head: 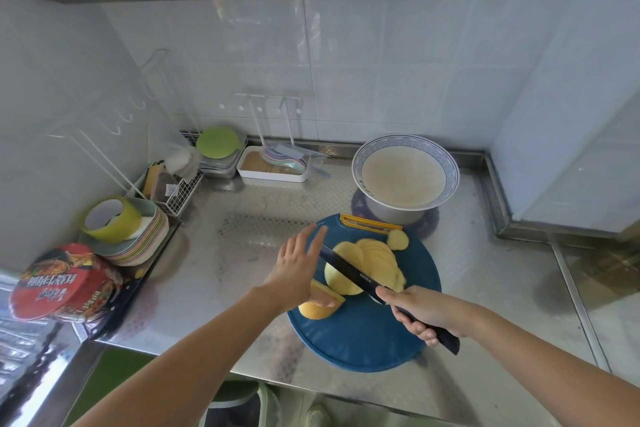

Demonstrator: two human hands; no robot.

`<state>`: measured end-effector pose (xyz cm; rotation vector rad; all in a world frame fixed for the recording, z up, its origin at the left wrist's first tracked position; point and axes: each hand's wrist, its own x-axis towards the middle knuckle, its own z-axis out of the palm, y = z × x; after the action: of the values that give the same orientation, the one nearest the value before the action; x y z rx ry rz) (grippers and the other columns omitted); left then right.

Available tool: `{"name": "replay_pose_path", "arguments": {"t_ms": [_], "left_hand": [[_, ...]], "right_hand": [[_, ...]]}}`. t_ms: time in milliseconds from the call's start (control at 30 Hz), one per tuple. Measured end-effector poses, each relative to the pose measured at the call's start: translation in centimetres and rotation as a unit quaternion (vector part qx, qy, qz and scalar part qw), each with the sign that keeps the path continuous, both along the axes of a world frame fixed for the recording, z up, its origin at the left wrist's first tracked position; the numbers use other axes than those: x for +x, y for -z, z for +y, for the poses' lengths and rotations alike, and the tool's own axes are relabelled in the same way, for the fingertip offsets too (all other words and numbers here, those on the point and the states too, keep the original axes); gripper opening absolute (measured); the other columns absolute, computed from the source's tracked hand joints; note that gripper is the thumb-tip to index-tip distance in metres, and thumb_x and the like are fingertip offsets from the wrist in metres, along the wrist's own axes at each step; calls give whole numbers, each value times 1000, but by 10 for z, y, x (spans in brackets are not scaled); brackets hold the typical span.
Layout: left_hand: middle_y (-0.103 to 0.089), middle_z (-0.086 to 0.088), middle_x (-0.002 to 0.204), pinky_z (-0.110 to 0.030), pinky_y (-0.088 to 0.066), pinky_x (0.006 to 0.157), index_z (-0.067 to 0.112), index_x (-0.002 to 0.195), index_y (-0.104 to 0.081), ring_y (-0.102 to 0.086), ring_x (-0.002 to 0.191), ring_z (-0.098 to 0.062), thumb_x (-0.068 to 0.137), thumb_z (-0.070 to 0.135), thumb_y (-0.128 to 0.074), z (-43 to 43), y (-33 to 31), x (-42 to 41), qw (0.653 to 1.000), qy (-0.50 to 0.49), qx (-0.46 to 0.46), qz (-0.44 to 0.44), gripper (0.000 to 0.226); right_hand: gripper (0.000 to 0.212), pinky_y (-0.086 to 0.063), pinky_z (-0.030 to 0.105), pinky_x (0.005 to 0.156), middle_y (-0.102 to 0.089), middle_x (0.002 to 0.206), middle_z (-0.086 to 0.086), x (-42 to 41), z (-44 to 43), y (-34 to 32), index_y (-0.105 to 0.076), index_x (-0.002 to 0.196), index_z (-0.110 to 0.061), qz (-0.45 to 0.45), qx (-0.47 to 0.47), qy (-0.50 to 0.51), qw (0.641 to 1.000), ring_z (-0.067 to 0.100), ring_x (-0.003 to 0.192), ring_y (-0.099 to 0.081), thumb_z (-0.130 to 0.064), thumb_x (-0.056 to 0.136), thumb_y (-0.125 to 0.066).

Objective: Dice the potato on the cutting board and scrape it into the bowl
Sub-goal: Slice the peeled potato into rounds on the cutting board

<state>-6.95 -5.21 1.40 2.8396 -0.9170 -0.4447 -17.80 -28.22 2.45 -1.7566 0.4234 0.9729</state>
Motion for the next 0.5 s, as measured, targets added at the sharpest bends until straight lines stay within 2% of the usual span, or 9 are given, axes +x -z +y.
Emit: {"name": "replay_pose_path", "arguments": {"t_ms": [67, 100, 167, 200, 233, 267, 333, 433, 500], "left_hand": [[-7, -8, 152, -41, -14, 117, 12, 152, -1, -10, 142, -28, 59, 60, -80, 8, 5, -13, 985, -147, -79, 46, 131], [-17, -11, 147, -37, -24, 113, 9, 150, -10, -21, 139, -28, 59, 59, -81, 13, 11, -17, 963, -227, -117, 81, 126], [-44, -11, 123, -28, -44, 90, 3, 132, -38, -51, 112, -24, 55, 72, -73, 18, 20, -26, 912, -336, -145, 183, 109], [-54, -10, 106, -29, -50, 79, 2, 116, -48, -59, 94, -21, 52, 79, -67, 18, 24, -31, 887, -363, -152, 243, 103], [-60, -10, 97, -34, -56, 75, 0, 106, -51, -62, 83, -21, 55, 78, -67, 18, 29, -34, 865, -378, -167, 286, 95], [-63, -12, 98, -38, -58, 75, 0, 103, -51, -65, 80, -22, 67, 67, -70, 16, 32, -38, 845, -391, -191, 311, 79], [-61, -17, 109, -41, -59, 73, 2, 106, -48, -66, 82, -24, 85, 44, -67, 13, 35, -43, 818, -408, -240, 326, 51], [-56, -20, 111, -42, -59, 70, 1, 115, -45, -63, 84, -26, 88, 39, -62, 14, 33, -44, 804, -403, -276, 339, 50], [-52, -19, 112, -41, -59, 68, 1, 120, -43, -61, 84, -25, 89, 36, -60, 17, 30, -45, 802, -394, -282, 351, 50]], "right_hand": [[63, -30, 22, 41, -33, 47, -1, -4, 6, 0, -37, 61, -17, -52, -23, -5, 998, 10, 37, -29, -74, 86, -42], [62, -29, 22, 40, -31, 45, -3, -6, 10, 1, -35, 61, -17, -80, -36, -5, 996, 10, 35, -28, -72, 88, -41], [61, -27, 24, 40, -27, 44, -4, -8, 19, 2, -33, 61, -16, -119, -47, -6, 992, 11, 35, -25, -70, 91, -39], [61, -25, 24, 41, -26, 44, -5, -10, 23, 3, -32, 61, -17, -127, -43, -10, 991, 11, 36, -23, -69, 91, -38], [60, -23, 25, 41, -25, 45, -5, -12, 26, 3, -31, 61, -17, -132, -37, -18, 990, 12, 37, -22, -69, 92, -38], [60, -21, 25, 42, -24, 45, -6, -15, 30, 3, -30, 61, -18, -136, -30, -27, 990, 12, 38, -21, -68, 93, -39], [58, -20, 24, 42, -23, 45, -8, -19, 34, 5, -29, 61, -19, -147, -33, -42, 988, 10, 37, -22, -65, 95, -41], [58, -24, 19, 42, -26, 47, -10, -22, 38, 10, -29, 63, -18, -189, -85, -68, 976, 5, 36, -28, -64, 95, -40], [60, -25, 21, 47, -27, 51, -8, -21, 39, 13, -29, 62, -17, -208, -108, -87, 968, 5, 39, -29, -69, 91, -37]]}}
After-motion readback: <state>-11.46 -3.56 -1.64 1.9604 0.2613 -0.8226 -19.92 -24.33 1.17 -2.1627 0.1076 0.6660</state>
